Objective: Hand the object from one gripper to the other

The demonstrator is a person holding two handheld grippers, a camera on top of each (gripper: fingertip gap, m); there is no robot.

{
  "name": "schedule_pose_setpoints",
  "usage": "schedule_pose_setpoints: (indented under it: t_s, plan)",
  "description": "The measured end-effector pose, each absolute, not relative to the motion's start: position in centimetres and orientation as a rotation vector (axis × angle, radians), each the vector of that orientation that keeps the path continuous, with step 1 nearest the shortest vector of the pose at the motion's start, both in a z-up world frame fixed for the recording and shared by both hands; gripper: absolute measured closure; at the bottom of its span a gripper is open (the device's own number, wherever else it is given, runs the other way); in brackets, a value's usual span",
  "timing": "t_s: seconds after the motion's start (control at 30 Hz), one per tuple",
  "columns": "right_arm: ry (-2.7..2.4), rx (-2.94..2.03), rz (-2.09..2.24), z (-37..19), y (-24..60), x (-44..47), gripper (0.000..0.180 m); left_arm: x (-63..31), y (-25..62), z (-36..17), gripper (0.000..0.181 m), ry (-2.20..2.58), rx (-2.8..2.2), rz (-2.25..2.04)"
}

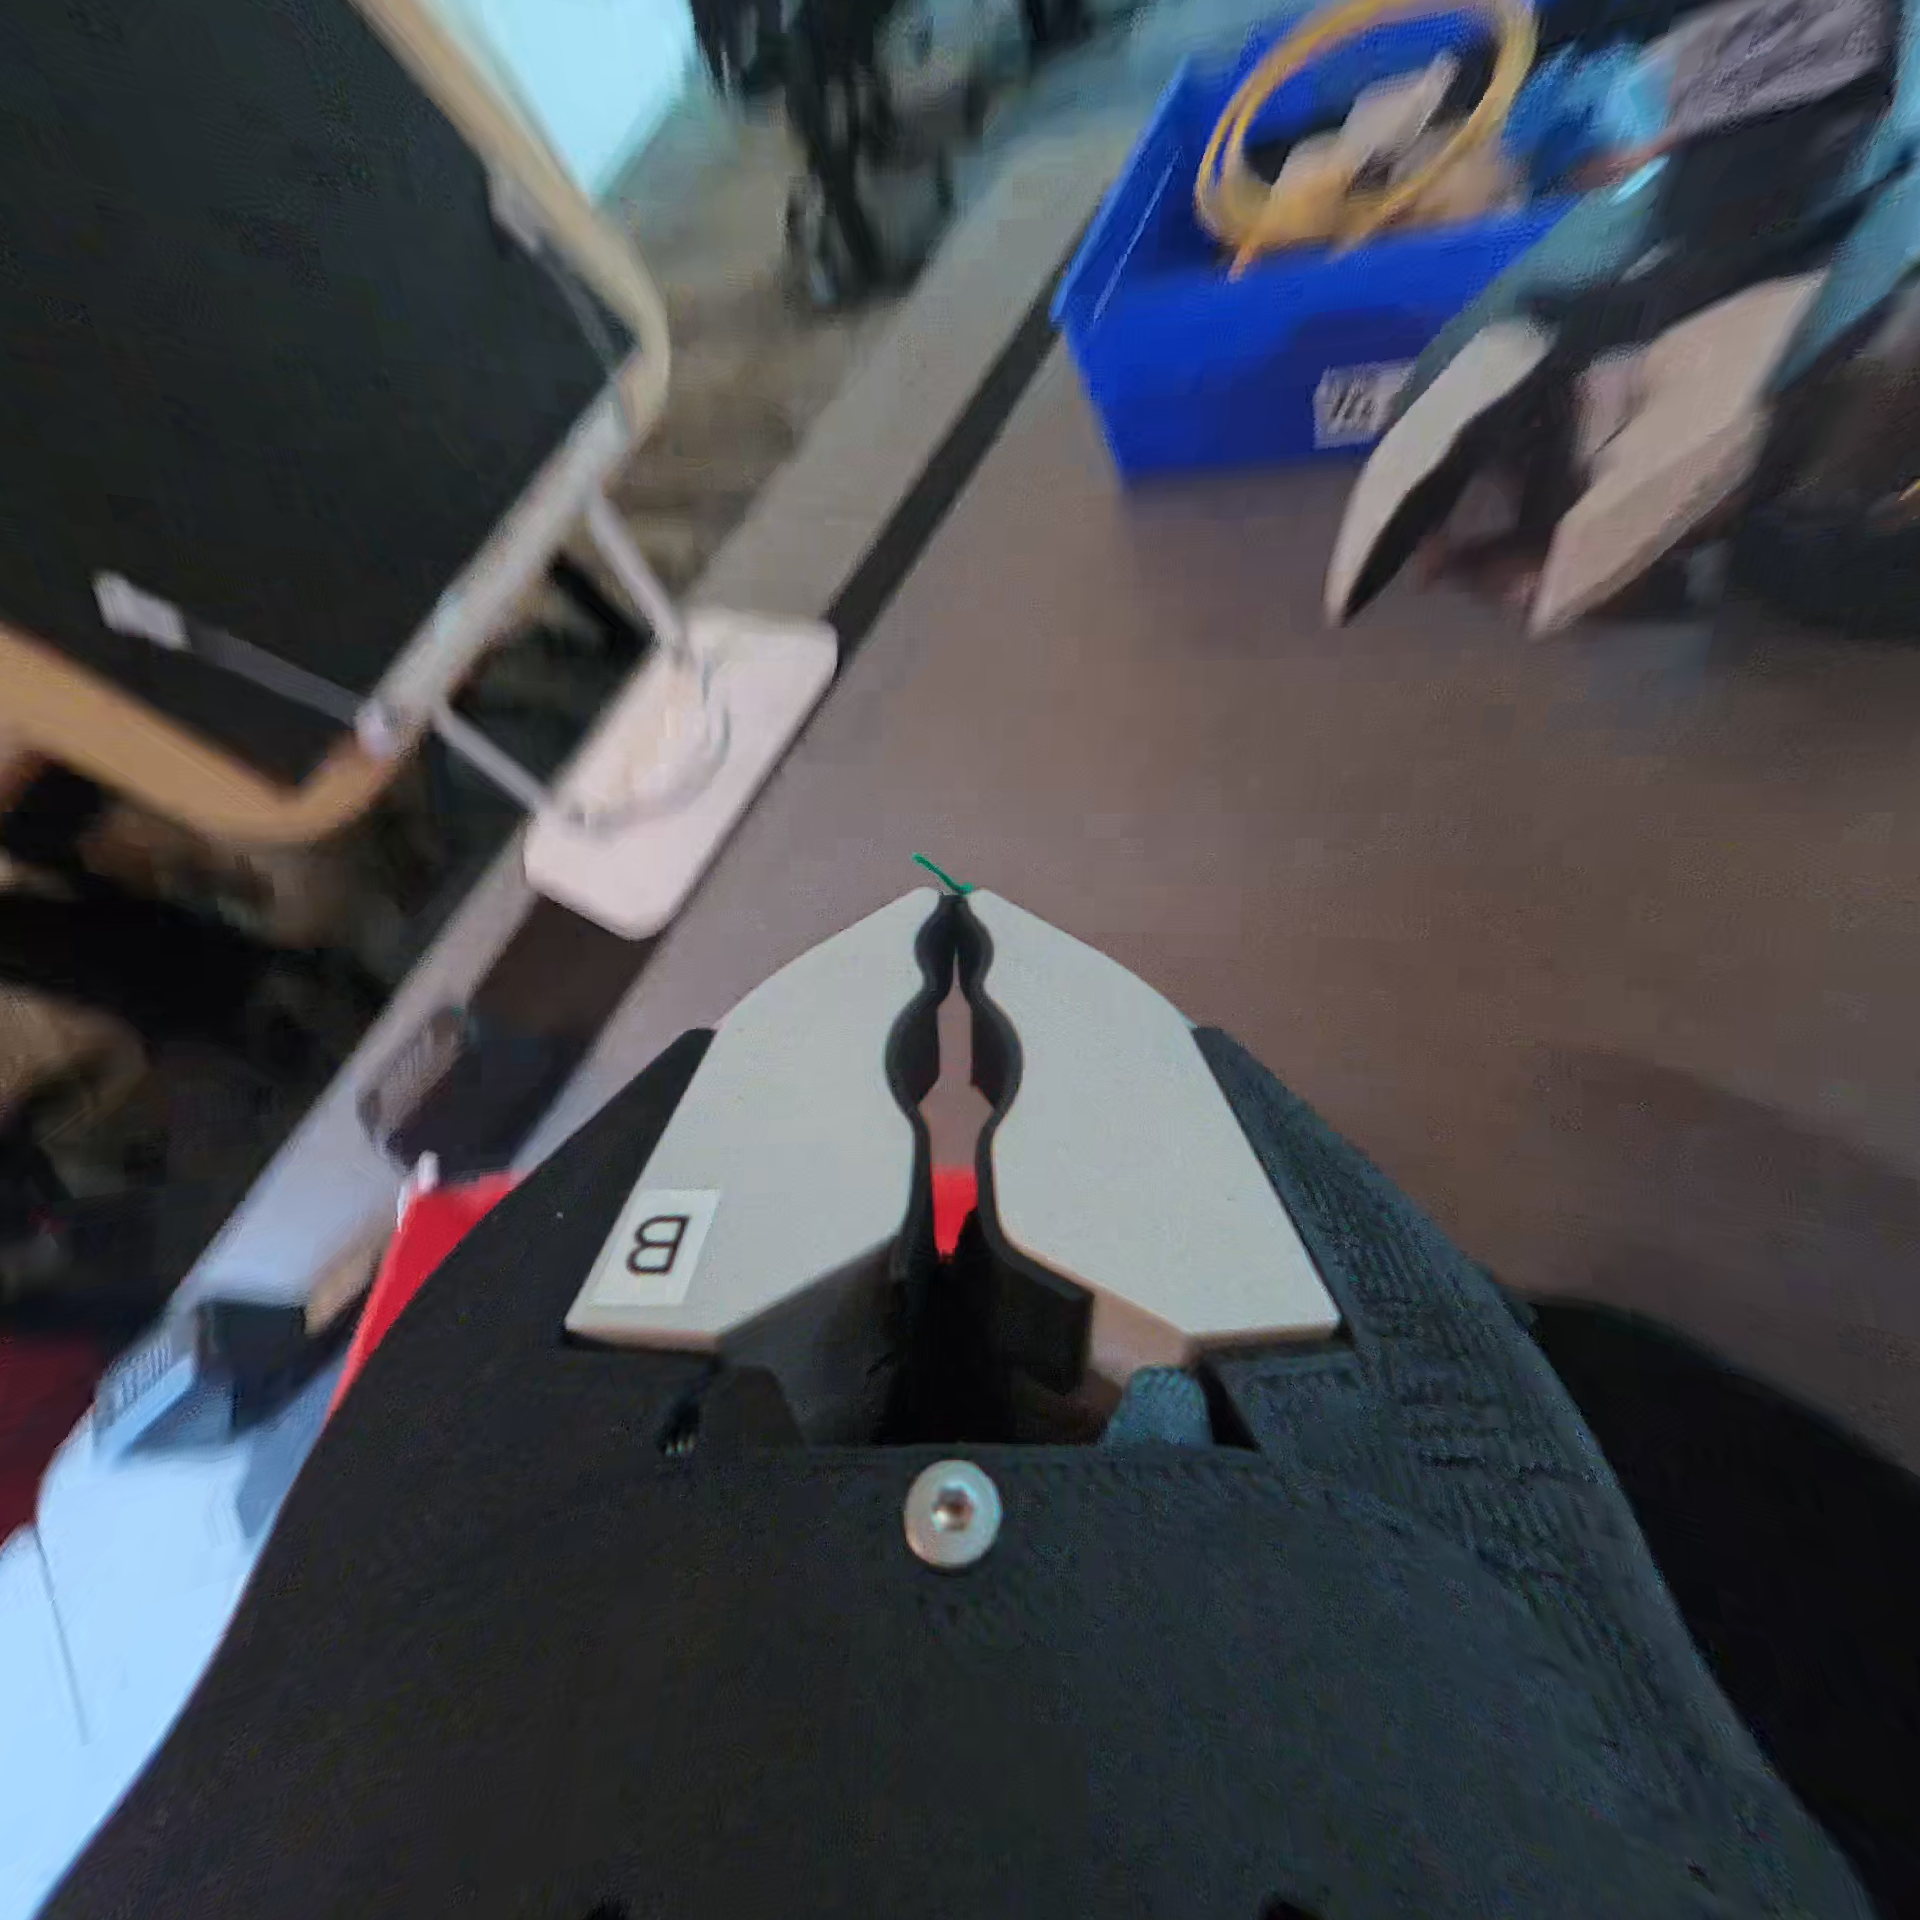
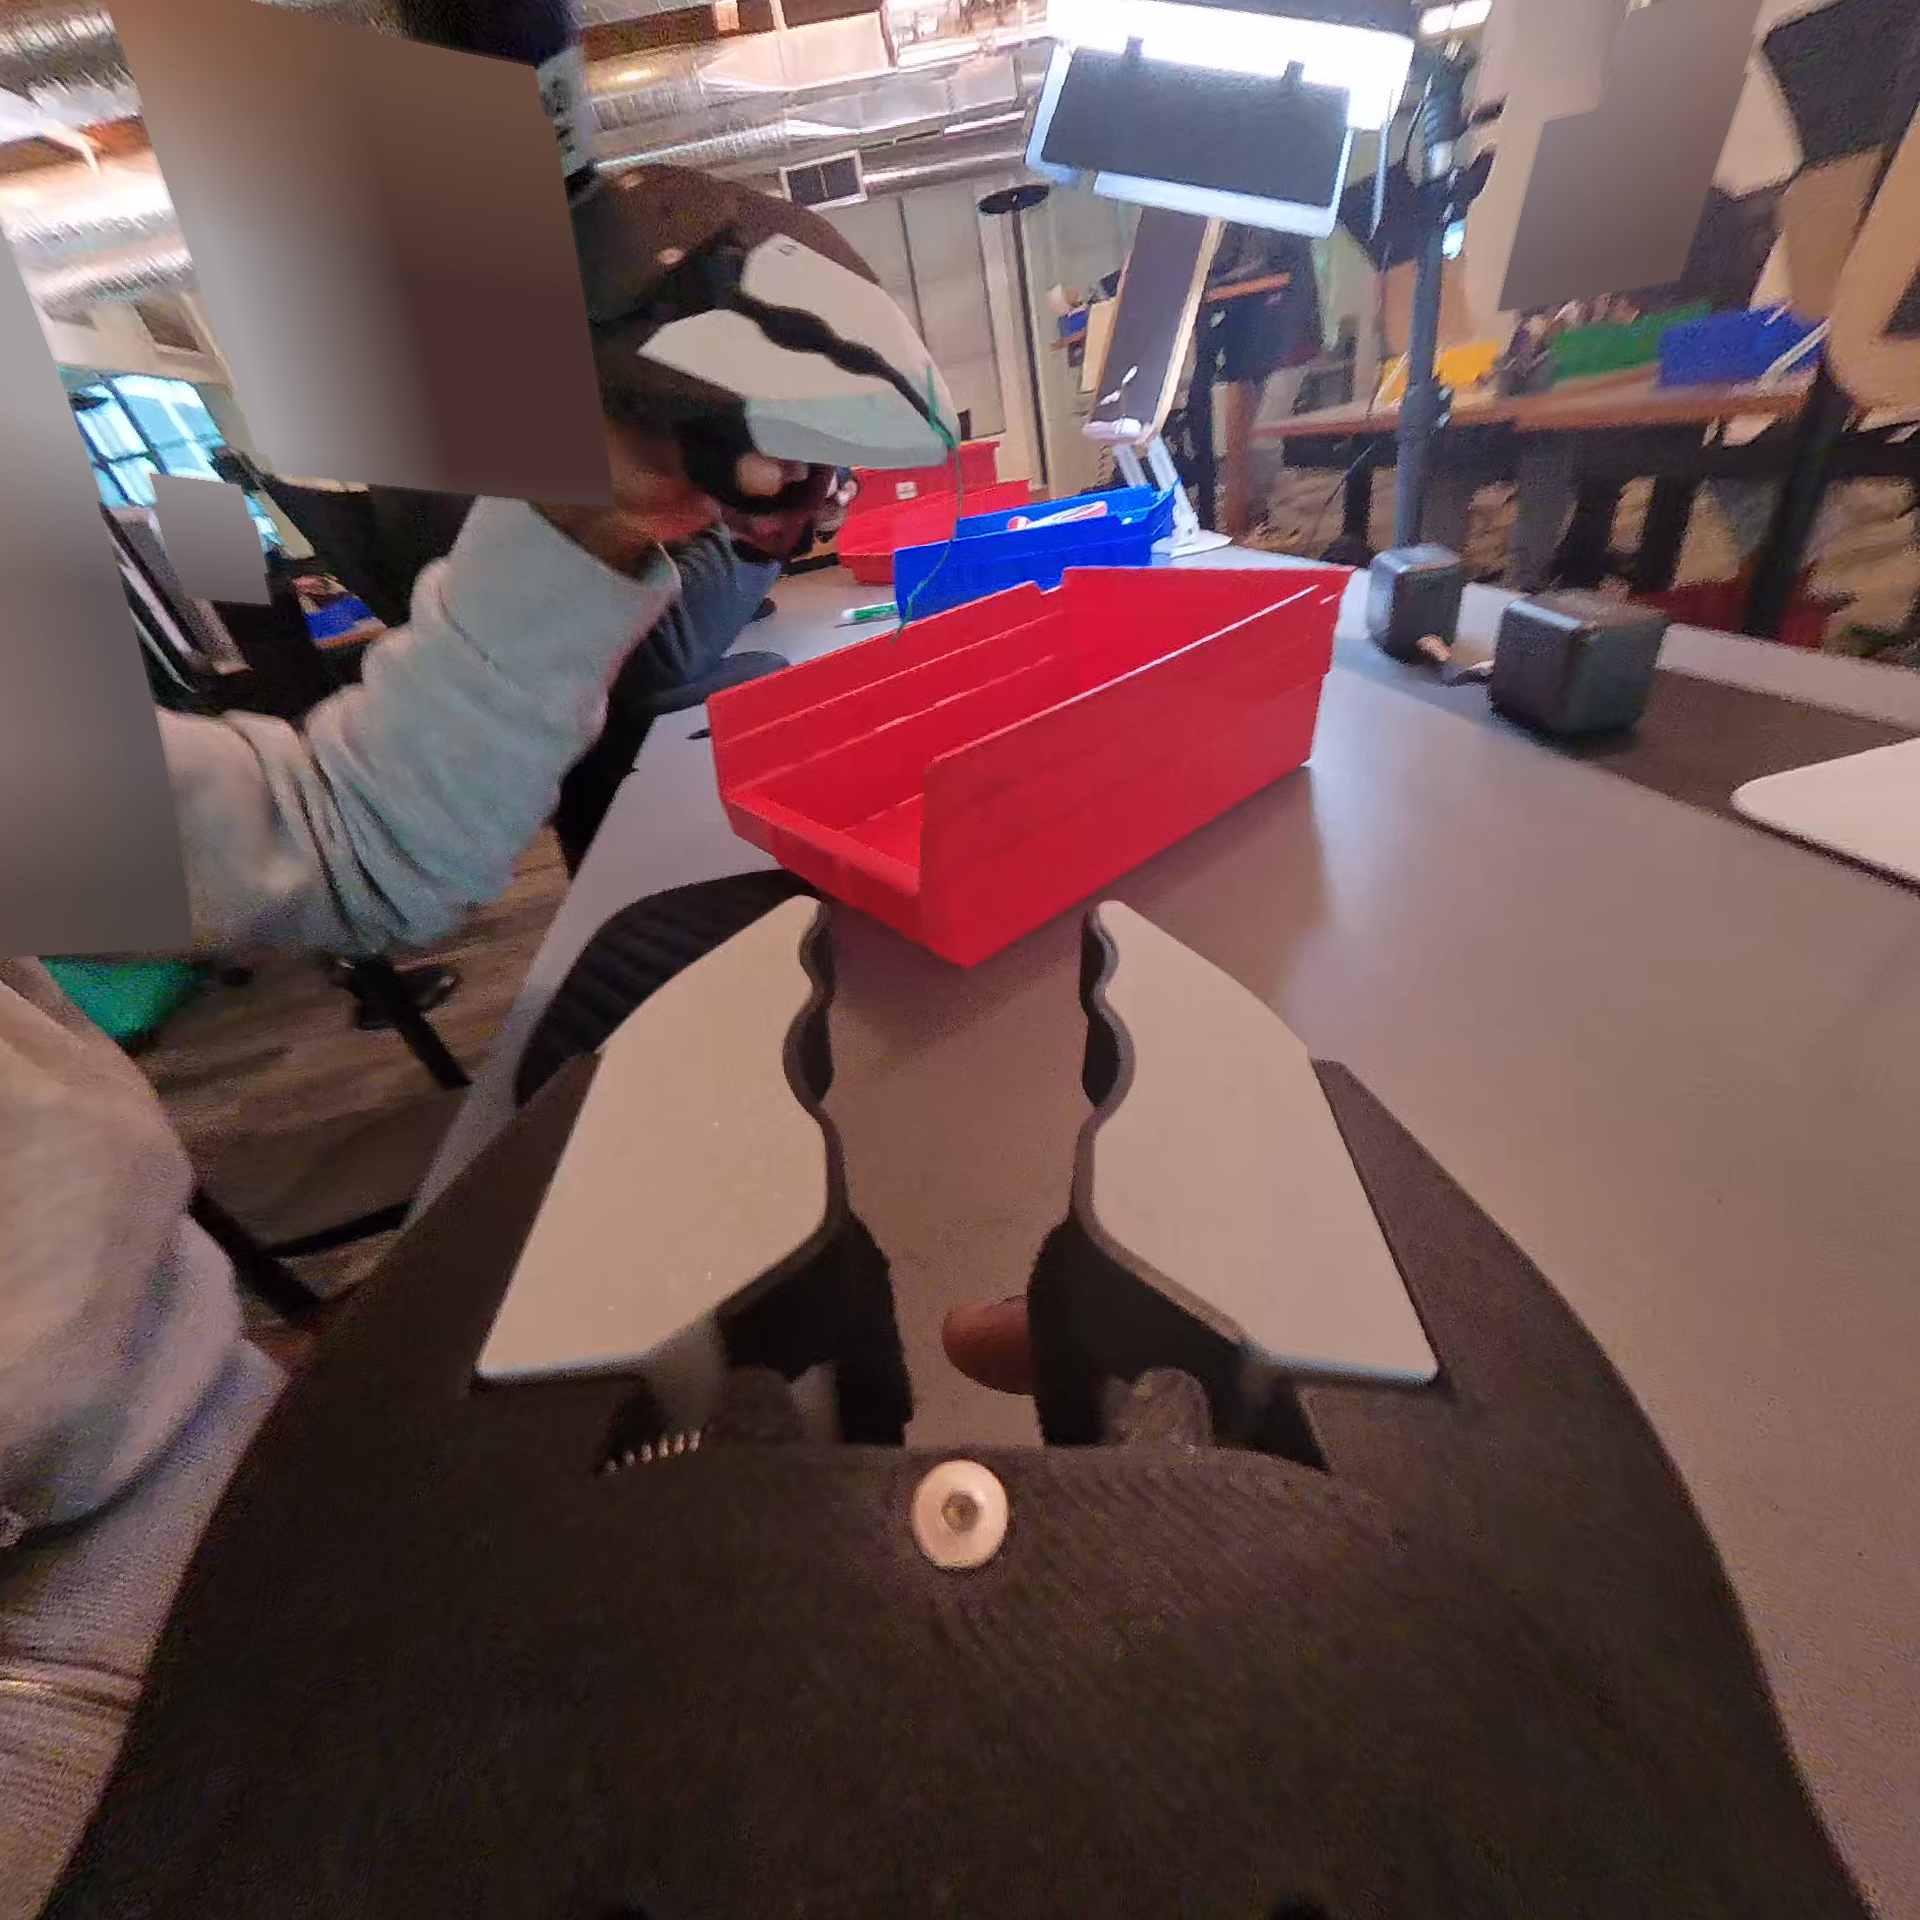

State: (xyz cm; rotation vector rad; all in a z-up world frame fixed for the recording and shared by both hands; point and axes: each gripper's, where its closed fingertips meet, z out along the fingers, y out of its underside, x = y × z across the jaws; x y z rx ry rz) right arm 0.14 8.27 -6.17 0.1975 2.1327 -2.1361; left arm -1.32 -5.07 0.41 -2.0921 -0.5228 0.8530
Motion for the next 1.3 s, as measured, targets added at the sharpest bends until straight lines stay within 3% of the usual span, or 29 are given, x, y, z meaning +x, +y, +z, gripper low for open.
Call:
schedule_pose_setpoints:
  t_s: [0.03, 0.27, 0.6, 0.67, 0.77, 0.9, 0.97, 1.13, 1.3]
  plan:
    - [2.114, 0.213, -2.101, -5.9, 7.9, 0.1, 0.134, -1.2, -3.1, 0.9, 0.181, -0.454, -2.048, 0.885]
    - [2.019, 0.244, -1.945, -5.7, 6.4, 0.6, 0.140, -2.1, 6.5, -0.2, 0.181, -0.274, -1.886, 0.770]
    - [1.978, 0.365, -1.974, -7.0, 7.2, -0.6, 0.152, -2.9, 7.7, -2.5, 0.181, -0.364, -1.781, 0.611]
    - [1.986, 0.336, -1.965, -7.1, 6.9, -0.1, 0.175, -2.8, 7.7, -2.7, 0.181, -0.369, -1.772, 0.591]
    - [2.033, 0.299, -2.003, -7.0, 7.0, -0.1, 0.178, -2.7, 7.8, -2.6, 0.180, -0.399, -1.716, 0.526]
    - [2.004, 0.310, -2.095, -6.2, 7.7, -0.7, 0.179, -2.6, 8.0, -2.7, 0.155, -0.469, -1.594, 0.423]
    - [1.993, 0.313, -2.134, -5.9, 8.1, -1.0, 0.179, -2.5, 8.2, -3.5, 0.151, -0.533, -1.528, 0.327]
    - [2.014, 0.270, -2.135, -5.9, 7.9, -0.5, 0.179, -1.3, 9.4, -3.9, 0.159, -0.567, -1.415, 0.037]
    - [2.022, 0.231, -2.142, -5.9, 7.7, 0.0, 0.179, -1.2, 9.3, -4.2, 0.178, -0.575, -1.414, -0.004]
